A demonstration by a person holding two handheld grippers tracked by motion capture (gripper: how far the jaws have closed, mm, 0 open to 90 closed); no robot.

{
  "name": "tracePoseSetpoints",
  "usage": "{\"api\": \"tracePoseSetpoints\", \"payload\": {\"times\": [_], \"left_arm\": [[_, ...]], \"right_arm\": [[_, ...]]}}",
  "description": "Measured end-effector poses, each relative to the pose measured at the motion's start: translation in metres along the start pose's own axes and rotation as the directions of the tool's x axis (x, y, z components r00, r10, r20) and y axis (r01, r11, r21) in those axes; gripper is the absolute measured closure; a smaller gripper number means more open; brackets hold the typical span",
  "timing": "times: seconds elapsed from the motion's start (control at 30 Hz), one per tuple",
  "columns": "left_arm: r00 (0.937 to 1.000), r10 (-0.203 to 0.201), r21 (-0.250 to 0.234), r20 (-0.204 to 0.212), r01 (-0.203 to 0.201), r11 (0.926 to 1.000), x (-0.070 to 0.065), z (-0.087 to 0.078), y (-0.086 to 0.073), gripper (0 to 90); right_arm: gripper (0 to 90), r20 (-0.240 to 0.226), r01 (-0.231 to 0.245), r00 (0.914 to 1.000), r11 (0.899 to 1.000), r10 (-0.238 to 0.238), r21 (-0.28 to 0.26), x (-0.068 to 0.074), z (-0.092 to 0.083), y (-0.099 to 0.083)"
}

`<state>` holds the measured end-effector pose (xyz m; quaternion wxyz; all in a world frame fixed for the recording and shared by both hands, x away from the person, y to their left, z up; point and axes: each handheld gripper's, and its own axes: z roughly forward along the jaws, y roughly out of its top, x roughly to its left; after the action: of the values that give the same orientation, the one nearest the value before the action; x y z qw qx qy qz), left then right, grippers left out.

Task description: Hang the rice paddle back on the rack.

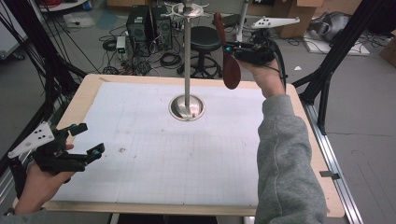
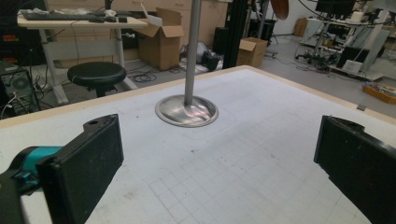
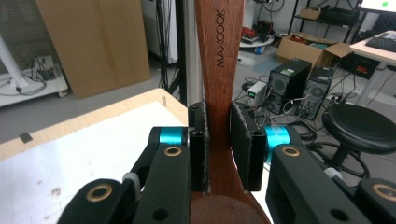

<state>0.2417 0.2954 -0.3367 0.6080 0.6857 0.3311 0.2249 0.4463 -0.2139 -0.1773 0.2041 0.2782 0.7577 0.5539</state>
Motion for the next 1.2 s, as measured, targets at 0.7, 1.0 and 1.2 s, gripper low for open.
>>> {"api": "tracePoseSetpoints", "payload": {"times": [0.7, 1.0, 1.2], "left_arm": [[0.9999, -0.006, -0.008, -0.008, 0.006, 1.0, 0.002, -0.007, 0.0, 1.8], [0.9999, -0.008, -0.008, -0.014, 0.008, 0.9999, 0.003, -0.008, -0.001, 1.8], [0.9999, -0.008, -0.006, -0.015, 0.007, 1.0, 0.004, -0.01, -0.001, 1.8]], "right_arm": [[77.8, -0.007, -0.02, 0.9998, 0.999, 0.02, -0.034, 0.0, 0.012, 0.001], [77.8, -0.006, -0.016, 0.9999, 0.999, 0.016, -0.042, 0.002, 0.017, 0.001], [77.8, -0.005, -0.018, 0.9998, 0.999, 0.018, -0.048, 0.002, 0.019, 0.0]]}}
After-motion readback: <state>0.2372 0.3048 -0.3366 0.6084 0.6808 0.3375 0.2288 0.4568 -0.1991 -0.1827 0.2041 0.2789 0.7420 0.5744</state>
